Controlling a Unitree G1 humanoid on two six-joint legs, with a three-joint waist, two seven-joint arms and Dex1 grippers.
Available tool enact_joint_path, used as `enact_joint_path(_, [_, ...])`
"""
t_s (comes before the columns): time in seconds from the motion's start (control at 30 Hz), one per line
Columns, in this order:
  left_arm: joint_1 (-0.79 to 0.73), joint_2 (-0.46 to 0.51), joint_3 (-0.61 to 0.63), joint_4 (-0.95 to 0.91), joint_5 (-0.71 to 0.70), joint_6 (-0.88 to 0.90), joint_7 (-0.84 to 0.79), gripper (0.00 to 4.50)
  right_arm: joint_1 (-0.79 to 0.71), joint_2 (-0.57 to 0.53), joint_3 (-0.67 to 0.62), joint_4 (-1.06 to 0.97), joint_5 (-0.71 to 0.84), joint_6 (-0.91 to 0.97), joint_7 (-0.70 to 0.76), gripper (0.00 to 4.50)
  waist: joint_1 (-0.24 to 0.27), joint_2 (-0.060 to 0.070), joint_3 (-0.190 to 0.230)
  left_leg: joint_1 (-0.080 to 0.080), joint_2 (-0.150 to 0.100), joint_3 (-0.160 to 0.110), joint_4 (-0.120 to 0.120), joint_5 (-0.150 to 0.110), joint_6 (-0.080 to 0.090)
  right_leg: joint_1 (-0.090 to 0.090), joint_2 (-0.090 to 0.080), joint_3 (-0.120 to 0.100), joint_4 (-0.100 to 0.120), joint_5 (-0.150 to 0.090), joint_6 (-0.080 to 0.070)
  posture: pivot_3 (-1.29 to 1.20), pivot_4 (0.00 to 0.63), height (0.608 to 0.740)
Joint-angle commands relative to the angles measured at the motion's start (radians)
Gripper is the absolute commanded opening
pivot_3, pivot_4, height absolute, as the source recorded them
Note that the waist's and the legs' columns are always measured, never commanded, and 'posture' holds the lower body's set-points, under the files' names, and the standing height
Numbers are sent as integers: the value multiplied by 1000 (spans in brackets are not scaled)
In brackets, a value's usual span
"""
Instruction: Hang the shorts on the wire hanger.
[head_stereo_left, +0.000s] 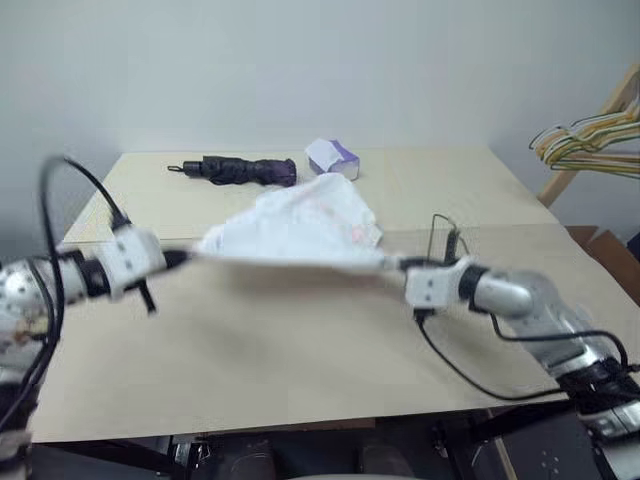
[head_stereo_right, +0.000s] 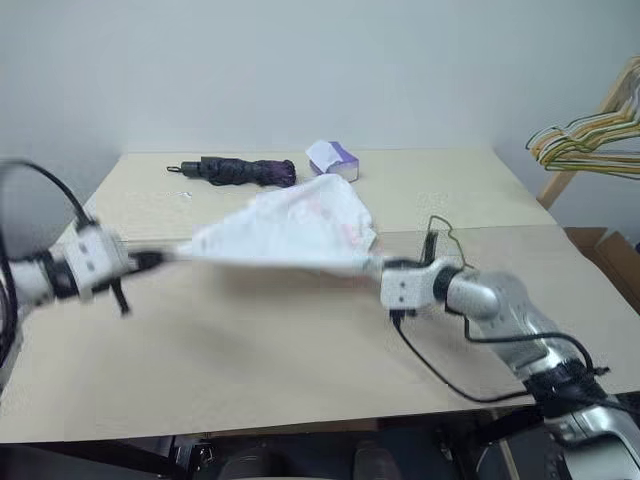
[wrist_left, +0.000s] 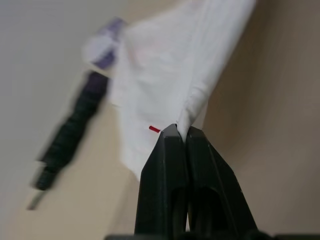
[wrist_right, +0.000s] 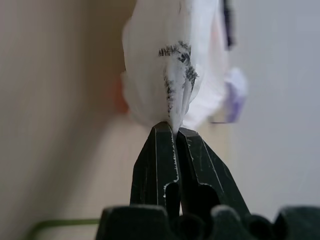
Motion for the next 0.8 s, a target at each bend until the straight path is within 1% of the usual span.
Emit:
enact_joint_path(0.03, [98, 78, -21, -107, 34, 30, -89, 0, 9, -55, -12, -54, 21, -36, 112, 32, 8, 0, 0, 1, 0, 0, 0, 0, 0, 0, 0, 0, 0, 0, 0, 48, 0, 740])
enact_joint_path(0.1, [169, 110, -39, -147, 45, 67, -127, 0, 28, -77, -10, -75, 25, -54, 162, 32, 16, 0, 0, 2, 0, 0, 0, 1, 0, 0, 0, 0, 1, 0, -1, 46, 0, 740])
enact_joint_path(0.17, [219, 135, -49, -168, 70, 71, -147, 0, 39, -73, -23, -97, 40, -39, 185, 32, 19, 0, 0, 5, 1, 0, 0, 1, -1, 2, 1, 0, 1, 0, -1, 50, 0, 740])
enact_joint_path(0.2, [233, 133, -52, -179, 79, 69, -141, 0, 47, -85, -25, -115, 51, -37, 215, 32, 22, 0, 0, 7, 1, 0, 0, -2, -5, 1, 1, 0, 0, -1, -2, 51, 0, 740])
enact_joint_path(0.23, [243, 127, -52, -193, 80, 72, -135, 0, 59, -97, -31, -137, 72, -24, 248, 32, 26, 0, 0, 8, 1, 0, 0, -2, -6, 2, 1, 0, 0, -1, -2, 50, 0, 740])
enact_joint_path(0.33, [280, 117, -23, -251, 6, 126, -163, 0, 100, -146, -51, -195, 129, 1, 337, 32, 41, 0, 0, 8, 1, 0, 0, -1, -4, 2, 0, 0, 0, -1, -1, 51, 0, 740])
enact_joint_path(0.47, [354, 183, 29, -283, -9, 182, -235, 0, 158, -208, -114, -281, 299, 62, 446, 32, 48, 0, 0, 5, 1, 0, 0, 1, 0, 1, 1, 0, 0, -1, -2, 57, 0, 740])
enact_joint_path(0.57, [343, 197, 56, -292, -27, 209, -246, 0, 152, -217, -171, -328, 431, 173, 499, 32, 49, 1, 1, 5, 2, 0, 0, 1, 0, 1, 2, 0, 1, -1, -2, 55, 0, 740])
enact_joint_path(0.6, [315, 191, 60, -292, -40, 214, -244, 0, 143, -217, -185, -334, 461, 211, 508, 32, 49, 1, 1, 7, 2, 0, 0, 1, -1, 1, 1, 0, 1, -2, -2, 55, 0, 740])
enact_joint_path(0.63, [243, 168, 52, -281, -65, 220, -232, 0, 103, -196, -196, -322, 490, 282, 499, 32, 50, 1, 1, 9, 2, 0, 0, -2, -6, 2, 1, 0, 0, -5, -4, 57, 0, 740])
enact_joint_path(0.7, [88, 106, 11, -239, -57, 221, -176, 0, 16, -149, -196, -281, 509, 407, 467, 32, 54, 1, 1, 11, 2, 1, 0, -3, -8, 3, 1, 0, 0, -7, -4, 57, 0, 740])
enact_joint_path(0.77, [-205, -21, -88, -123, 78, 340, 10, 0, -166, -42, -162, -151, 419, 554, 340, 32, 62, 0, -1, 11, 1, 0, 0, -3, -8, 4, 1, 0, 0, -6, -4, 55, 0, 740])
enact_joint_path(0.8, [-352, -95, -132, -40, 177, 384, 141, 0, -258, 13, -150, -74, 360, 594, 256, 32, 67, 0, -1, 13, 1, 0, 1, -3, -8, 6, 2, 0, 0, -4, -5, 55, 0, 740])
